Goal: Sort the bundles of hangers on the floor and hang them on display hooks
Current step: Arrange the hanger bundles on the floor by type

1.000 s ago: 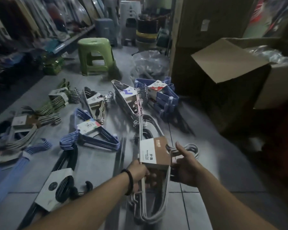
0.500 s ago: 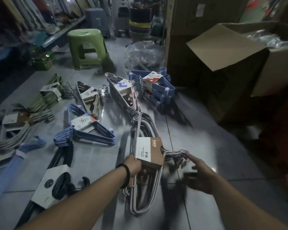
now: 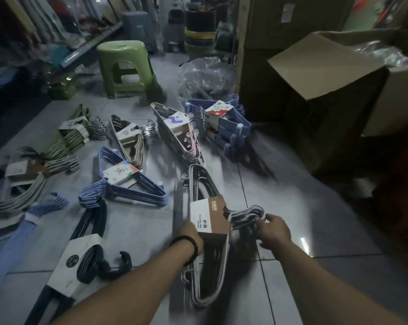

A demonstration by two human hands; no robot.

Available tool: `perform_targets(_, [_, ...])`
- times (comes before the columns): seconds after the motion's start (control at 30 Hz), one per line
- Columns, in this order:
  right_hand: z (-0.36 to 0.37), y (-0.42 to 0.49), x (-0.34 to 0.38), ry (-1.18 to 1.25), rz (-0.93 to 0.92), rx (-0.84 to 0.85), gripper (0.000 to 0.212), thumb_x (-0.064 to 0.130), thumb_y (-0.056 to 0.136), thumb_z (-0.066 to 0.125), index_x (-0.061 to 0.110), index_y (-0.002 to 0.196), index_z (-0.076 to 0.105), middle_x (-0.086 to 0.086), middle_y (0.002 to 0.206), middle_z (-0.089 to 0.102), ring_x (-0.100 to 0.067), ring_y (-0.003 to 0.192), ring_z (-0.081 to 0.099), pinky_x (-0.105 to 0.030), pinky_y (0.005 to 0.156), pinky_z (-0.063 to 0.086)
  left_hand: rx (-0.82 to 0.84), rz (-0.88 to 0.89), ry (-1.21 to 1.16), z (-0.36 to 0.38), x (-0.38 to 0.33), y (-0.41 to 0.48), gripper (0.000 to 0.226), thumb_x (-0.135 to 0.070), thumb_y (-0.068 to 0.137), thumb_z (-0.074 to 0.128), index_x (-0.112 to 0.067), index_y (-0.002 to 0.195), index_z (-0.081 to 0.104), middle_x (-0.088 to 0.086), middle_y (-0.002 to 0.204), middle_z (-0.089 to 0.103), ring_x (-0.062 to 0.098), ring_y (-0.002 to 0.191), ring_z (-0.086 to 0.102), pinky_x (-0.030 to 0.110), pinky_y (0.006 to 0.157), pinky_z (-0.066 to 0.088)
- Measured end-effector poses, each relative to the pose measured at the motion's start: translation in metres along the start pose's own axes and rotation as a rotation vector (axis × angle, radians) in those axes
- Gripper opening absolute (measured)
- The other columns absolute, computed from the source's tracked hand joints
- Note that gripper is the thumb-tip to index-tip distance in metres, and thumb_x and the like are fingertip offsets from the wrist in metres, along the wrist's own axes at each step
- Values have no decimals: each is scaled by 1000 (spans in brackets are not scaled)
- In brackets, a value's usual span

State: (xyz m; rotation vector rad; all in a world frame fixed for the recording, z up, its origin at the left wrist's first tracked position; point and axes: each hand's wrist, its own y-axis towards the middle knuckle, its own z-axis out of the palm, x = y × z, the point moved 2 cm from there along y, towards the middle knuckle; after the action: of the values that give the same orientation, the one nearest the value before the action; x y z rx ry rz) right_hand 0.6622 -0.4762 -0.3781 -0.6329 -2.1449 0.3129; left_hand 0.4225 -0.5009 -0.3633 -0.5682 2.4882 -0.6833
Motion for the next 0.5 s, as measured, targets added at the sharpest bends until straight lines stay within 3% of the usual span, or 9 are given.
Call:
perform_targets(0.07, [-5, -14, 18, -156, -22, -90, 22, 29, 92, 67, 10, 100, 74, -17, 100, 75, -38, 97, 68, -35, 84, 53, 11, 29, -10, -1, -1, -3, 48, -4, 95, 60, 4, 141, 47, 22, 139, 59, 35, 128, 59, 38, 106, 48])
perform_targets(0.13, [-6, -23, 30, -210, 29, -115, 23, 23, 88, 65, 6, 103, 70, -21, 111, 70, -38, 94, 64, -37, 81, 53, 20, 58, -23, -2, 0, 0, 50, -7, 94, 64, 2, 141, 49, 20, 139, 60, 34, 128, 60, 37, 107, 49])
perform_targets(0.23, [5, -36, 47, -378, 70, -164, 51, 35, 84, 71, 9, 125, 53, -22, 131, 48, -40, 109, 56, -45, 92, 50, 127, 171, -88, -15, 4, -7, 50, -17, 95, 71, -11, 142, 54, 10, 139, 64, 25, 126, 62, 28, 101, 49])
perform_targets(0.3, [15, -48, 71, -537, -76, -213, 60, 46, 83, 73, 15, 130, 51, -18, 132, 48, -37, 116, 52, -47, 97, 49, 229, 212, -116, -32, 15, -9, 54, -30, 97, 70, -20, 146, 51, 7, 137, 65, 25, 112, 68, 31, 90, 55])
perform_targets(0.37, [33, -59, 102, -569, -248, -150, 53, 46, 86, 69, 18, 129, 55, -14, 131, 54, -35, 119, 52, -47, 99, 50, 282, 185, -8, -58, 35, -3, 58, -44, 97, 66, -24, 148, 48, 8, 129, 65, 25, 95, 72, 35, 76, 59])
perform_targets(0.4, [49, -58, 117, -555, -311, -73, 46, 42, 89, 65, 17, 127, 58, -14, 129, 56, -35, 119, 54, -45, 98, 50, 284, 207, 103, -76, 47, 1, 54, -47, 97, 63, -24, 145, 53, 7, 125, 67, 24, 93, 73, 36, 76, 60])
perform_targets(0.5, [101, -71, 166, -595, -411, 108, 41, 48, 84, 50, 24, 115, 63, -9, 123, 66, -35, 114, 62, -41, 96, 53, 220, 308, 448, -143, 96, 16, 40, -48, 100, 56, -26, 131, 68, 3, 123, 72, 22, 99, 71, 39, 95, 58])
